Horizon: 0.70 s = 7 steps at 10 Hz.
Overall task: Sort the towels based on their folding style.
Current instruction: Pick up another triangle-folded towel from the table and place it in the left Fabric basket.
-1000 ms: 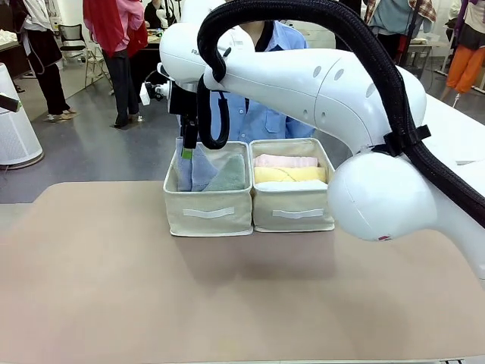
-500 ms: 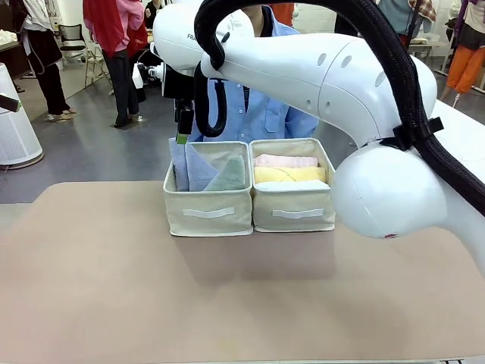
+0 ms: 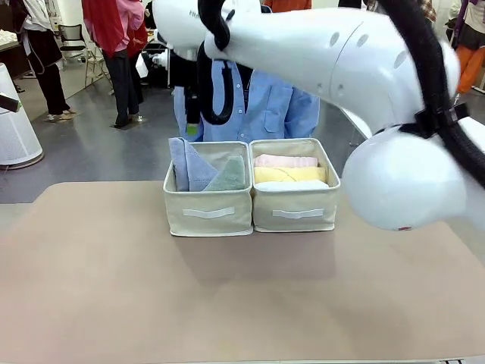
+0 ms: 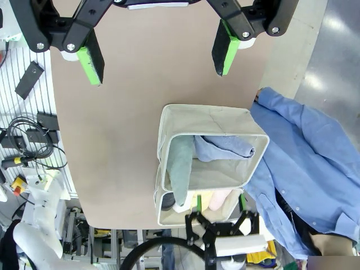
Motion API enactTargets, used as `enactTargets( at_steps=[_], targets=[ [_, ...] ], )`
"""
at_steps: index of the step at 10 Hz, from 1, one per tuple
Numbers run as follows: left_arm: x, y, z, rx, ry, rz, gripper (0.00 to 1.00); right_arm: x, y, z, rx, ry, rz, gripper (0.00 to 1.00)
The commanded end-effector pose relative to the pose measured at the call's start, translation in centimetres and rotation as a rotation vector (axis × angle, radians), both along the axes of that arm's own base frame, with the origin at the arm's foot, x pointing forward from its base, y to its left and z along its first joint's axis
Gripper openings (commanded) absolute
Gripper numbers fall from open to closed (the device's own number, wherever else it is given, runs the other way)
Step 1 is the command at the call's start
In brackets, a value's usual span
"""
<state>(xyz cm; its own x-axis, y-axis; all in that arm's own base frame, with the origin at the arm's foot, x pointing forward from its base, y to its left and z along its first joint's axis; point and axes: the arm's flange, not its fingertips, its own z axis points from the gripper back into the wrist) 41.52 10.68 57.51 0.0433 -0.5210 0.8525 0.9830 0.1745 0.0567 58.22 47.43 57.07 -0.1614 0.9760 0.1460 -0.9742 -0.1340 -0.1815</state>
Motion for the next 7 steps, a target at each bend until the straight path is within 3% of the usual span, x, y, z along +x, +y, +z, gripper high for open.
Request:
enactTargets(
  at_steps=[1,4,7],
  targets=[
    [-0.1,0.1,0.1,-0.003,-0.005,-0.001,1.0,-6.4,-7.1,-0.1,-0.107,0.021,-0.143,1.0],
    [-0.1,0.1,0.1,-0.003,-0.005,-0.001,1.0,-11.8,-18.3,0.5,-0.086,0.016,-0.416,1.0],
    [-0.1,0.1,0.1,-0.003,-0.005,-0.001,1.0,-14.7,-25.4,-0.7,-0.01,0.049,-0.555,1.0]
  ],
)
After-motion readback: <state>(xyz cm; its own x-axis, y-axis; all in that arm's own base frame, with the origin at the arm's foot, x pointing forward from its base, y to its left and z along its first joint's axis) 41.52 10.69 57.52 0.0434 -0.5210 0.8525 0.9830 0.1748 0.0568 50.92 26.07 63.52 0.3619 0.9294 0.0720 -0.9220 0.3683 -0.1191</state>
